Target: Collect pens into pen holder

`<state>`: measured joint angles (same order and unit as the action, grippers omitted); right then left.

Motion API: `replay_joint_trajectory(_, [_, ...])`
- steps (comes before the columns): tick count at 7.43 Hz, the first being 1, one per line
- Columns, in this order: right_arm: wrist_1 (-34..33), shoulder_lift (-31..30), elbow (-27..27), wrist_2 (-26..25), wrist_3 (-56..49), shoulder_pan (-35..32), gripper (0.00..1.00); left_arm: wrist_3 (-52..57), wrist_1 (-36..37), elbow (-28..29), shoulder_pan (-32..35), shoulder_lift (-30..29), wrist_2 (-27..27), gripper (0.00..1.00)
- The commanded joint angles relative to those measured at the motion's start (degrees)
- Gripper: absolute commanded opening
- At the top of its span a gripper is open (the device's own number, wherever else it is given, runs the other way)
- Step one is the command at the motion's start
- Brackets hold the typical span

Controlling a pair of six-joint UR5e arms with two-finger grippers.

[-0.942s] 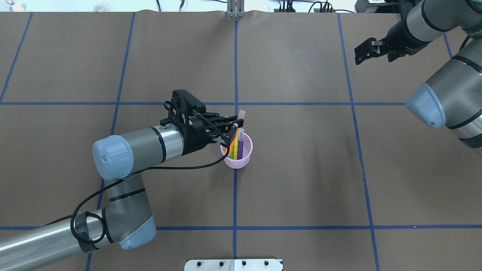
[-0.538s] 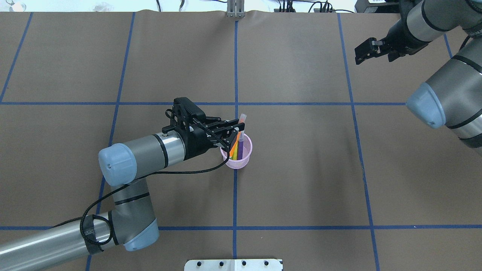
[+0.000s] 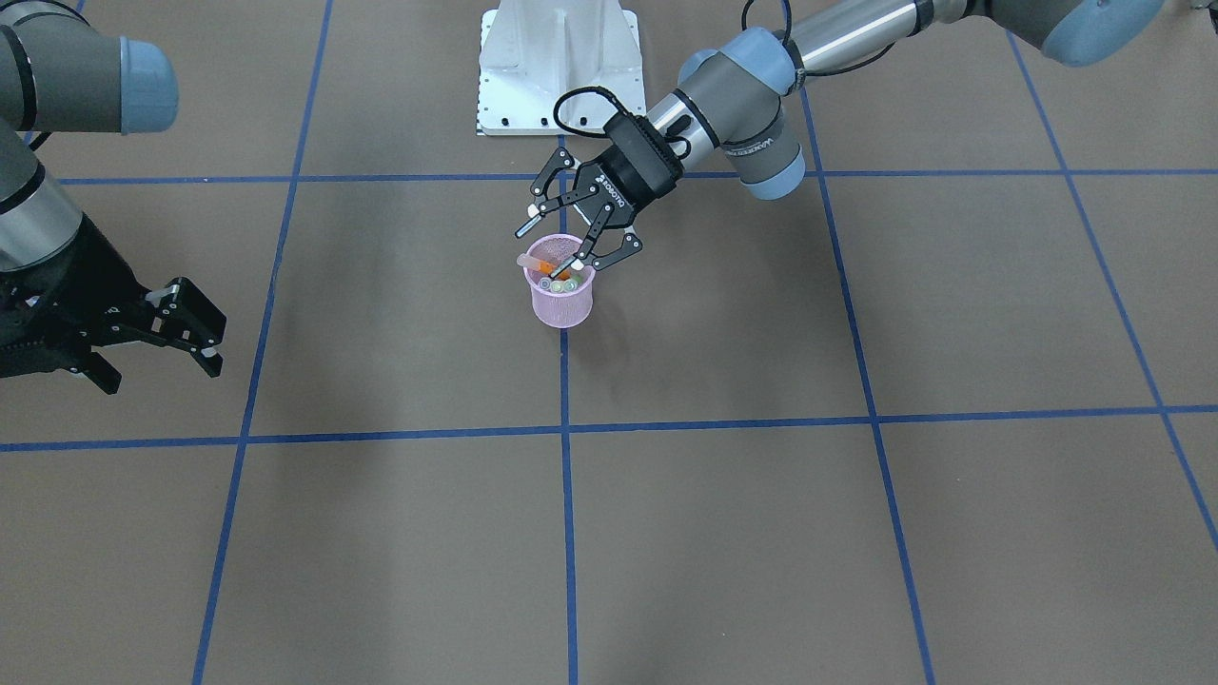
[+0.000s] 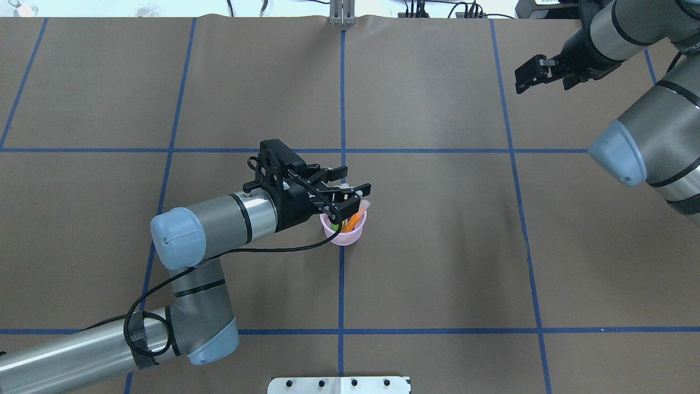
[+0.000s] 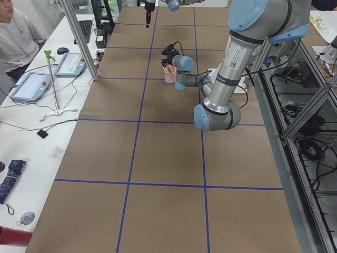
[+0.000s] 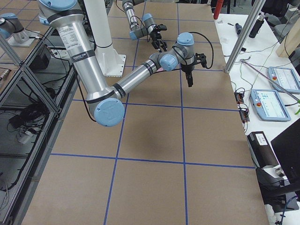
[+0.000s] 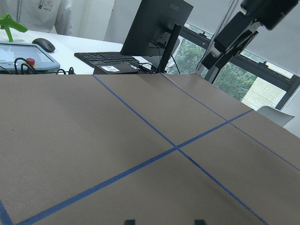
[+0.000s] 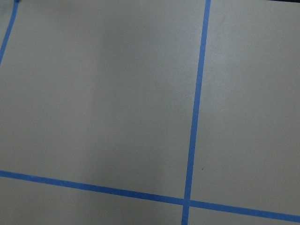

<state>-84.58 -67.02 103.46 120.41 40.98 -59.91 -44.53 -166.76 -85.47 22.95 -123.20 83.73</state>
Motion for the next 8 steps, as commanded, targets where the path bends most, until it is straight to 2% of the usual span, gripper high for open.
replay_joint_trajectory(1, [-0.3,0.0,-0.1,0.3,-1.1,-1.5,1.0,-0.3,1.2,-1.0,0.3,0.4,0.4,0.99])
replay_joint_trajectory(2, [-0.5,0.0,-0.9,1.8,-4.2,-3.4,1.0,-0.1,3.4,-1.2,1.3,1.5,1.9,0.99])
replay_joint_trajectory(3, [-0.5,-0.3,-2.5,4.7,-7.8,-6.2,1.0,-0.1,7.6,-2.2,4.5,3.7,5.9,0.99])
replay_joint_trajectory(5, [-0.5,-4.8,-3.2,8.2,-17.2,-11.6,1.0,0.7,23.0,-10.9,14.4,11.2,18.4,0.99])
replay_joint_trajectory(6, [-0.6,-7.7,-3.3,9.6,-22.1,-14.4,1.0,1.8,31.1,-13.6,22.1,12.6,26.6,0.98])
replay_joint_trajectory(7, [-0.5,-10.2,-4.3,10.6,-27.6,-17.3,1.0,8.9,37.2,-15.8,26.8,15.6,32.6,0.98])
replay_joint_trajectory(8, [-0.6,-13.0,-5.5,12.4,-33.5,-20.3,1.0,17.0,43.5,-17.7,30.8,19.0,35.9,0.98])
